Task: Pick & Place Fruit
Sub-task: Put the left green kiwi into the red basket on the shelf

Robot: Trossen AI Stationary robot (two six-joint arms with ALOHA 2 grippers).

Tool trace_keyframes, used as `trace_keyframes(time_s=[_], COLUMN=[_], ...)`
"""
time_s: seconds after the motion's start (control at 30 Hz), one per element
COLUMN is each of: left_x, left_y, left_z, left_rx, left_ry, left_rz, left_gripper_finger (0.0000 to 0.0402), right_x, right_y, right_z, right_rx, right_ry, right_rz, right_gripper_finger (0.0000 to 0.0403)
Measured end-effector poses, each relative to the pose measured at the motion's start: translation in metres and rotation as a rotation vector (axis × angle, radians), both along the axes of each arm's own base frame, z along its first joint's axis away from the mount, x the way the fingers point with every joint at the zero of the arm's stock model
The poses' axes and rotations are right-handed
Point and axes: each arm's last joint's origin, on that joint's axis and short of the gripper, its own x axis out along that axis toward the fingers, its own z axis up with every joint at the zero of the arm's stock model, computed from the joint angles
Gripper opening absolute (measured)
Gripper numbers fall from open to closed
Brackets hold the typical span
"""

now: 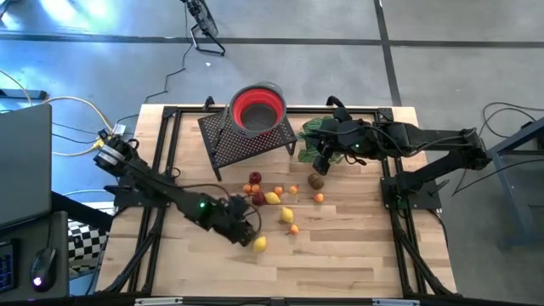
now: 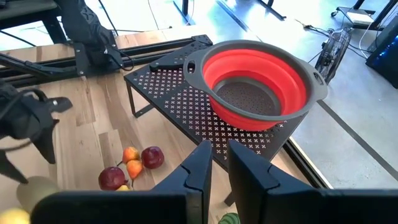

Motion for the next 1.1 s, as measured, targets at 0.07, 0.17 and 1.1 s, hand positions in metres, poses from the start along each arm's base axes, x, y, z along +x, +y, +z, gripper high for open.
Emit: trace_keyframes(time_s=[0.07,0.17,1.1], left_x=[0.003,0.003,0.017], left_y=[0.003,0.007,0.004], left_z=[-0.001,-0.004,-0.025], left_rx=[-0.014,-0.018,0.073], left_ry=[0.020,0.060,0.074], left_rz=[-0.039,-0.046,-0.163], left_gripper_finger=[0.0230,0.0236,0.0268], right_x=[0.000,0.000,-0.001], right_y=[0.000,0.000,0.000], right_z=[0.000,0.000,-0.001], right_rx=[0.000,0.000,0.020], right_ry=[0.000,0.000,0.001], right_rz=[0.000,0.000,-0.012], right_gripper_finger=[0.0043,0.0043,0.0043])
